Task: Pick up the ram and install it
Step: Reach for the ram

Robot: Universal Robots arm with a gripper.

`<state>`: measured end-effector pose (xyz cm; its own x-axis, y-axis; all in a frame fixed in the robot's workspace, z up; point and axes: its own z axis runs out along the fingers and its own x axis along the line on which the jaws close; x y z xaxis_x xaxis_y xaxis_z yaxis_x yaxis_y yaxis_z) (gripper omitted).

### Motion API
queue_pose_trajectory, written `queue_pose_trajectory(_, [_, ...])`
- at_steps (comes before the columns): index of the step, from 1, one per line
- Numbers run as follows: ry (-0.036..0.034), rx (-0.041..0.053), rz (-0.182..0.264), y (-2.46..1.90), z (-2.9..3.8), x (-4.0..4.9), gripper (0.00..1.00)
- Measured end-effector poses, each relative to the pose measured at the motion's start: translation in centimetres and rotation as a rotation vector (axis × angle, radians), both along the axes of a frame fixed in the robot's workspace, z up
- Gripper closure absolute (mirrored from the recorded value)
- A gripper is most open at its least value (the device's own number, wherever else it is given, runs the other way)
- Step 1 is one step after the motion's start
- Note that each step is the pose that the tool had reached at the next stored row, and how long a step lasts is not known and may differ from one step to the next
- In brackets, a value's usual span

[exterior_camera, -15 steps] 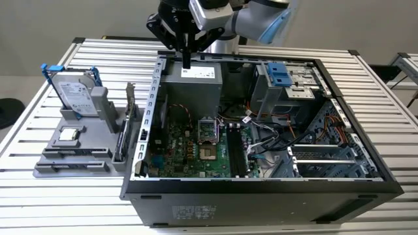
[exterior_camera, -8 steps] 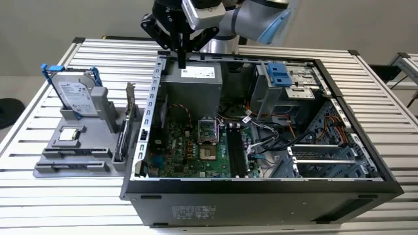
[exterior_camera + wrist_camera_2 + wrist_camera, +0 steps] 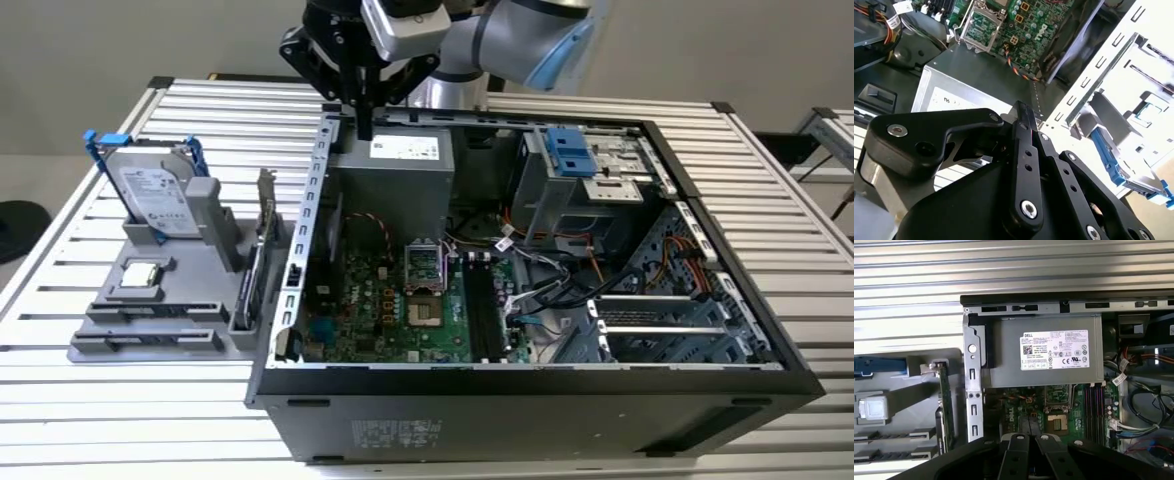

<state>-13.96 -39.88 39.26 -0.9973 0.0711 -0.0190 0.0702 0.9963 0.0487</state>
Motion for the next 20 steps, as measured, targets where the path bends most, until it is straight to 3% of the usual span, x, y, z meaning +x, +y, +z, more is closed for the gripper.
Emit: queue_pose_trajectory(20, [0.0,0.0,0.0,0.0,0.0,-2.24,1.0])
